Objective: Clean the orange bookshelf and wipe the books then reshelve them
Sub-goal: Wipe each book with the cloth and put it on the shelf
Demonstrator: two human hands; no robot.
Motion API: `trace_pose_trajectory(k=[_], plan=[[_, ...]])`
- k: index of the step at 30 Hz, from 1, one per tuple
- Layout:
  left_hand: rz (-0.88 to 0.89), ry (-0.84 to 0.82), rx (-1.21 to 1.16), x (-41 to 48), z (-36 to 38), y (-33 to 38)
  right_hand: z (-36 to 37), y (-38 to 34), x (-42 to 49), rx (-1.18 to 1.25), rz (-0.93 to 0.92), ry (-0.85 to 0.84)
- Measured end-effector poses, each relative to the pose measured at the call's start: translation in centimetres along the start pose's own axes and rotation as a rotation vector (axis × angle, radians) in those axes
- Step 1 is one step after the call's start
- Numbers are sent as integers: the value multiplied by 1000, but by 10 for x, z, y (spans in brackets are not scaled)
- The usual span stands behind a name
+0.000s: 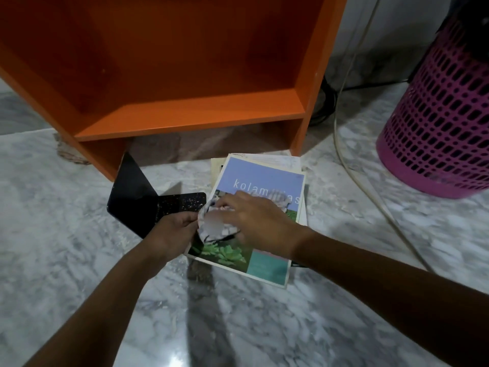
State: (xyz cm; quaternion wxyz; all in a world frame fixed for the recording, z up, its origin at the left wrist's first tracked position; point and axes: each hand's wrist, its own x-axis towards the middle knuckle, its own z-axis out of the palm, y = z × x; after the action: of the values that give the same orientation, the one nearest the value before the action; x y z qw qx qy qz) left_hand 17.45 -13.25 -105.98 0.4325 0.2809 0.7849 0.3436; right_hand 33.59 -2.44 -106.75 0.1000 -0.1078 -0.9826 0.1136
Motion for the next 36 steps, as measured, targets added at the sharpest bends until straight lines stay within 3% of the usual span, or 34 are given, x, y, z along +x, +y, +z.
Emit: trace_pose_trajectory(k=[2, 7, 9, 11, 14, 16, 18, 24, 27, 29, 33, 34, 36], plan=[[17, -7, 5, -2, 1, -2, 9, 18, 14, -33, 90, 59], [0, -1, -44, -5, 2, -3, -5, 92, 49, 12, 738, 251], [-67, -4, -85, -4, 1, -2, -14, 90, 50, 60, 887, 338], [-172, 9, -194, -1, 1, 0, -15, 60, 44, 9, 730, 333], [-339, 28, -451, 3, 0, 5, -12, -8, 24, 115, 248, 206], [-370, 31, -520, 6, -2, 2, -1, -28, 17, 68, 42, 101], [-374, -7, -509, 7, 0, -2, 4, -16, 25, 38, 122, 70], [-167, -43, -247, -9, 12, -10, -4, 64, 55, -54, 717, 249], [-182, -31, -250, -7, 9, -10, -11, 72, 39, 21, 849, 365], [-203, -23, -256, -6, 7, -7, -12, 44, 19, 87, 753, 396], [-175, -68, -198, -5, 7, -9, 12, -37, -40, 50, 182, 224], [-166, -66, -184, -4, 6, -10, 19, -40, -52, 21, 145, 231], [-154, -62, -199, -4, 4, -9, 20, -25, -60, 61, 373, 336]])
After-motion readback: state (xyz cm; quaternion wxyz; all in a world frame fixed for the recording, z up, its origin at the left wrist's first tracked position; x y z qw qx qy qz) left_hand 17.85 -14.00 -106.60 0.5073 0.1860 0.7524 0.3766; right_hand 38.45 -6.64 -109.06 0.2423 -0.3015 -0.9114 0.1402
